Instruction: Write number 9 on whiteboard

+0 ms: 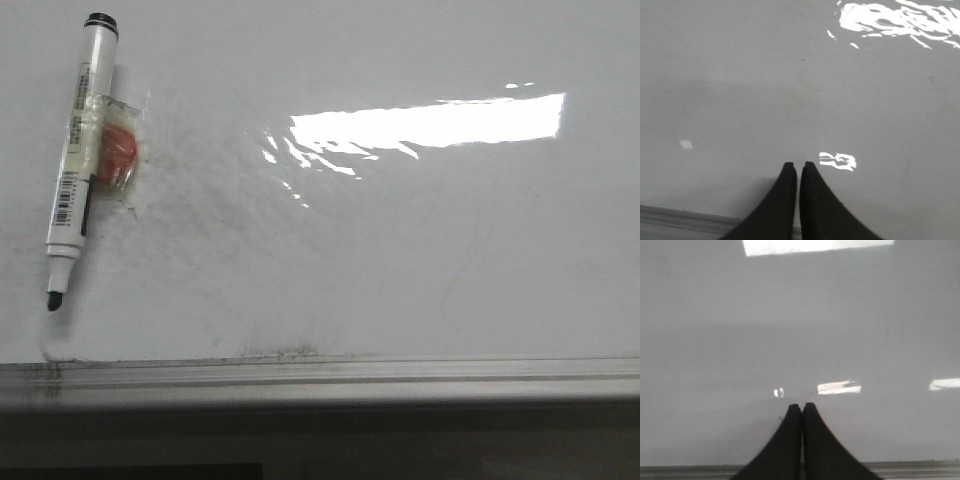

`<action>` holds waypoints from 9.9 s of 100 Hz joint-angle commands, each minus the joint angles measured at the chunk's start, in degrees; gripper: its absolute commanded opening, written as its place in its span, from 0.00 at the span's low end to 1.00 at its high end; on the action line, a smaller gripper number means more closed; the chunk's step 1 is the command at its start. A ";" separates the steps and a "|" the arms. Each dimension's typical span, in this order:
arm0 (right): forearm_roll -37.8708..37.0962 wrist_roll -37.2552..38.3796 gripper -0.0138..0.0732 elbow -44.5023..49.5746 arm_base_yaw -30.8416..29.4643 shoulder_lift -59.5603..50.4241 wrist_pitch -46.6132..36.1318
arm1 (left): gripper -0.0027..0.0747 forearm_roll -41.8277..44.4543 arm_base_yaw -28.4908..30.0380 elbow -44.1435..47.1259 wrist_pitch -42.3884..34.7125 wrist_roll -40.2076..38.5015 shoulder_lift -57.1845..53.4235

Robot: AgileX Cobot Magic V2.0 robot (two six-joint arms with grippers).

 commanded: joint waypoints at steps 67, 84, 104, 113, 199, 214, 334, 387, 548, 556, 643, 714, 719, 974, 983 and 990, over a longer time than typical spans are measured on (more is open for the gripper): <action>0.45 -0.46 0.08 0.56 0.05 -1.23 -5.89 | 0.01 7.59 0.01 2.30 -13.71 -0.57 -1.57; 6.20 -0.46 0.08 0.56 0.05 -1.23 -10.62 | 0.01 7.47 0.01 2.30 -18.66 -0.57 -1.57; 7.99 -0.46 0.08 0.56 0.05 -1.23 -20.21 | 0.01 7.59 0.01 2.30 -18.98 -0.57 -1.57; 7.99 -0.46 0.08 0.56 0.05 -1.23 -27.23 | 0.01 7.47 0.01 2.30 -19.07 -0.57 -1.57; 9.95 0.29 0.09 -9.24 0.58 3.48 -6.43 | 0.01 1.22 -0.12 -7.25 -12.61 -0.34 2.09; 9.95 0.29 0.09 -15.24 0.97 10.19 1.49 | 0.01 1.97 -0.12 -12.87 -12.50 -0.34 7.52; 10.20 0.29 0.09 -18.59 1.98 14.58 2.08 | 0.60 2.44 -26.13 -15.55 -27.30 -0.34 24.24; 10.20 0.29 0.09 -18.59 1.98 14.58 2.56 | 0.60 -5.52 -50.37 -15.55 -38.98 -0.34 47.64; 10.43 -5.84 0.52 -52.17 57.40 57.76 6.42 | 0.01 34.29 -50.48 -22.33 -42.11 -0.90 56.18; 10.43 -5.84 0.52 -53.90 57.40 60.74 6.42 | 0.01 34.29 -50.48 -22.33 -42.48 -0.90 56.18; 10.28 -5.73 0.09 -56.06 57.40 67.21 1.68 | 0.32 34.02 -50.48 -22.33 -37.04 -0.90 55.62; 9.91 -2.59 0.09 -59.94 40.31 59.61 5.26 | 0.40 19.37 -50.37 -22.33 -23.28 -0.90 33.14; 9.91 -2.59 0.09 -61.21 40.33 61.45 4.89 | 0.40 19.37 -50.37 -22.33 -23.50 -0.90 33.14; 17.81 3.40 0.67 -58.45 55.74 64.15 6.26 | 0.01 -3.22 -56.83 -22.33 -33.47 -0.57 55.21; 17.81 3.40 0.67 -58.45 55.74 64.15 6.26 | 0.01 -13.40 -55.38 -22.33 -33.01 -0.57 55.21; 17.81 3.40 0.67 -58.45 55.74 64.15 6.26 | 0.01 -17.13 -53.79 -22.33 -33.12 -0.57 55.21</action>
